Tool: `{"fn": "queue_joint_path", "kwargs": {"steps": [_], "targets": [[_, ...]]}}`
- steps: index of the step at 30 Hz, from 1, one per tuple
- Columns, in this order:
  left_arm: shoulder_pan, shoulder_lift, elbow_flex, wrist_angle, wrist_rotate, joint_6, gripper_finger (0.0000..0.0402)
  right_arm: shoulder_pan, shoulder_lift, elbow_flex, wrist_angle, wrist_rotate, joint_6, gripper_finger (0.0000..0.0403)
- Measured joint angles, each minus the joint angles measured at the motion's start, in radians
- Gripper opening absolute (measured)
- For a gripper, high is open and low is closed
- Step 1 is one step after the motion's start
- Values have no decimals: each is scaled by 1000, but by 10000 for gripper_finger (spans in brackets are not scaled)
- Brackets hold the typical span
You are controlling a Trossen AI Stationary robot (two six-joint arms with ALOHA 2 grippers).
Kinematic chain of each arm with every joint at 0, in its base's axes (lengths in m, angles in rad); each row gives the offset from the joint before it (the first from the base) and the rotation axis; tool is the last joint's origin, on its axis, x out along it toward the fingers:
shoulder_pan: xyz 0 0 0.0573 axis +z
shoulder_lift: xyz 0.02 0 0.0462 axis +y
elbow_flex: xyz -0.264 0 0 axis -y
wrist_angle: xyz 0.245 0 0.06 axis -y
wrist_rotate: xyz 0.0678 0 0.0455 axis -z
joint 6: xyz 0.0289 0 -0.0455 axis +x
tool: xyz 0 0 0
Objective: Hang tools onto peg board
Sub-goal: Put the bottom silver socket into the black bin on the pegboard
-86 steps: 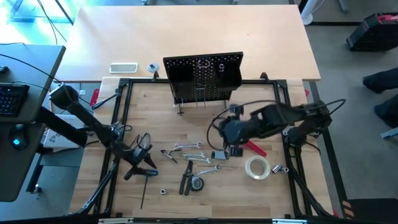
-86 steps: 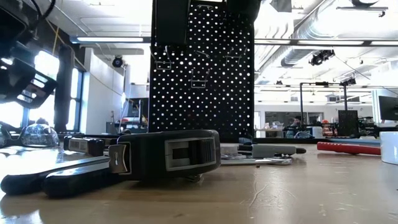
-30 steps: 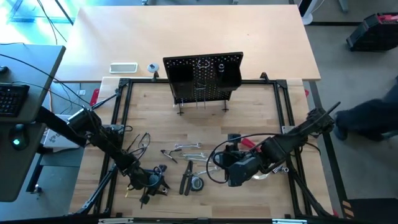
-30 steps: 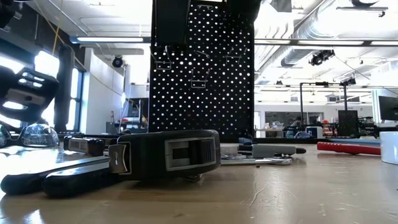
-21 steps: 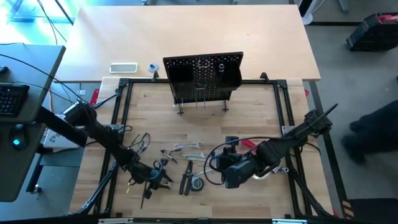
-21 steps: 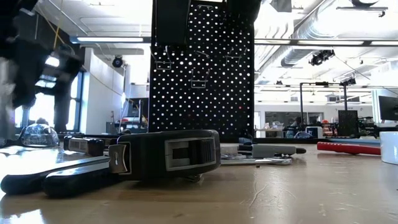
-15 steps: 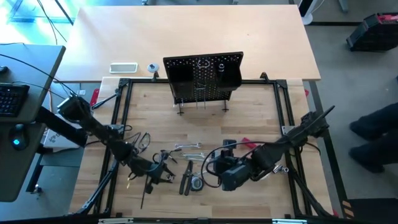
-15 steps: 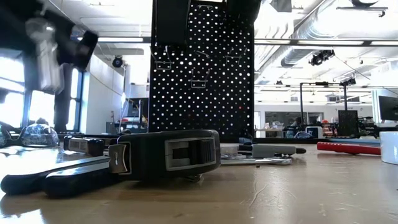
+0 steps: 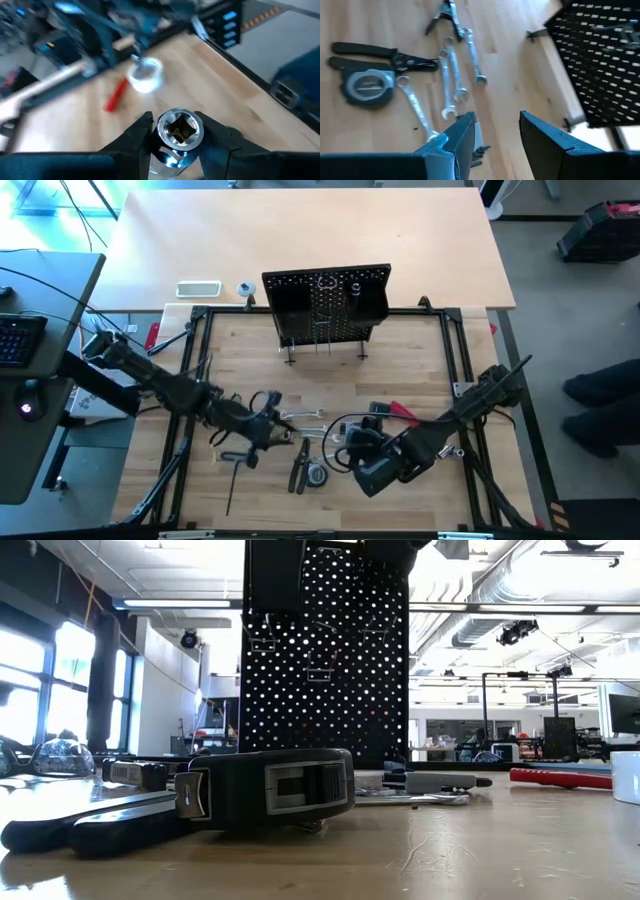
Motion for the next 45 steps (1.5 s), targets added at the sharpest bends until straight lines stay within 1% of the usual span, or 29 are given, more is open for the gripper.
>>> {"fn": "queue_joint_path", "kwargs": {"steps": [3,6,10,13,17,19,21,26,29,35,39,42,45], "targets": [[53,0,82,-40,3,36,110,19,0,0,-44,75,62,151],[108,-1,125,-72,48,45,110,41,0,0,-48,177,101,151],[185,2,131,-68,198,10,110,62,0,0,-13,310,122,151],[221,16,132,-71,261,-3,110,70,0,0,31,342,111,151],[244,32,132,-68,322,-4,111,66,0,0,96,337,68,151],[252,35,132,-72,344,-3,111,55,0,0,154,305,26,151],[261,37,132,-73,352,0,111,34,0,0,214,232,-35,151],[280,34,132,-107,372,19,111,-32,0,0,332,-50,-196,151],[290,20,132,-155,373,31,111,-70,0,0,358,-165,-301,151],[322,-30,132,-271,368,22,111,-156,-3,0,349,-262,-483,151],[336,-66,132,-309,364,7,110,-228,-14,-1,332,-359,-593,151],[345,-88,132,-320,364,-1,110,-284,-49,-1,303,-428,-647,151],[350,-96,132,-320,363,-3,110,-336,-104,-1,250,-472,-681,151]]}}
